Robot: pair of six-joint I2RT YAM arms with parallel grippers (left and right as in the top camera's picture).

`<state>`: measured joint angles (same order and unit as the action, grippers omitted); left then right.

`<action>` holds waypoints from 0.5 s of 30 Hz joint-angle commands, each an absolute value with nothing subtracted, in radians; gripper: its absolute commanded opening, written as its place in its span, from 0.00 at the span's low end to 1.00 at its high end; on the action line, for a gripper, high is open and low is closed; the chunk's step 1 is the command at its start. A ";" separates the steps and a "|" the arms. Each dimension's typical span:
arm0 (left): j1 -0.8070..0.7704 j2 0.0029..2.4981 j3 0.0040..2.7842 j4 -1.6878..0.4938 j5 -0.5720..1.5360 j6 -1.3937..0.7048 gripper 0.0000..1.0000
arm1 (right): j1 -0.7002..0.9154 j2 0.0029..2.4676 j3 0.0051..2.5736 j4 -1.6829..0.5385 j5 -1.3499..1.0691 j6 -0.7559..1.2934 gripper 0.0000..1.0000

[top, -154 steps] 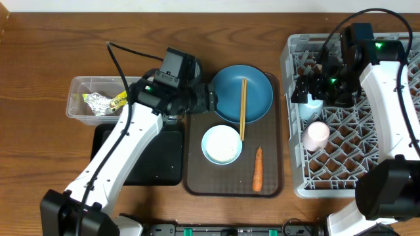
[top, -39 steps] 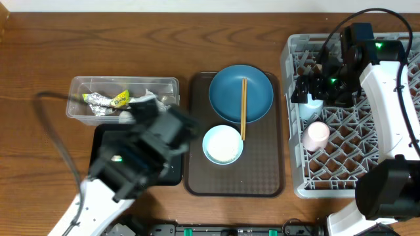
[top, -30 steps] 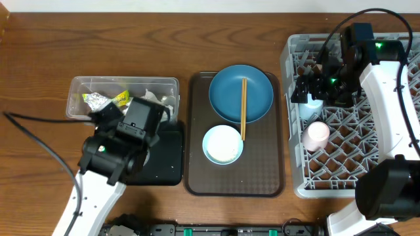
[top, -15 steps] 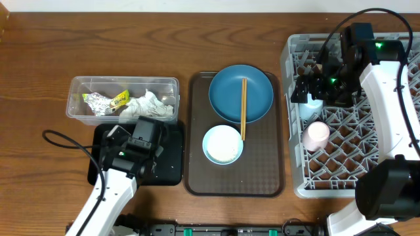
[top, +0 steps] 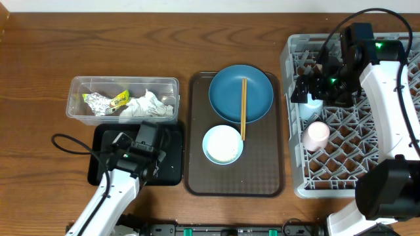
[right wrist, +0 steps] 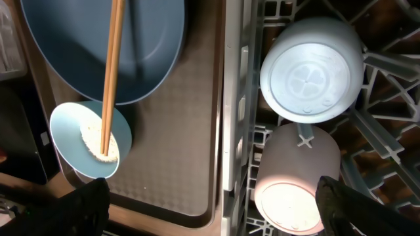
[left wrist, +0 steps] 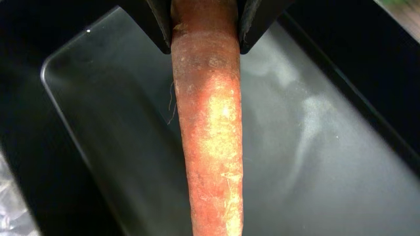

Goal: Sort waste into correct bins and load items into the dishwasher rack
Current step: 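Carry the carrot left onto the black tray and release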

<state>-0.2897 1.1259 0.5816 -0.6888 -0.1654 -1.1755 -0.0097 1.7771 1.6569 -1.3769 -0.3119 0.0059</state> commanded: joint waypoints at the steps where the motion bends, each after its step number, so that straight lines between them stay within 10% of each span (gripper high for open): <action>1: -0.284 1.130 0.577 -0.673 -0.168 -1.183 0.15 | -0.006 1.784 1.674 -1.380 -0.321 0.002 0.99; 7: -0.284 1.129 0.577 -0.671 -0.168 -1.121 0.47 | -0.006 1.784 1.674 -1.380 -0.321 0.002 0.99; 15: -0.284 1.103 0.612 -0.687 -0.161 -0.951 0.60 | -0.006 1.784 1.674 -1.379 -0.321 0.002 0.99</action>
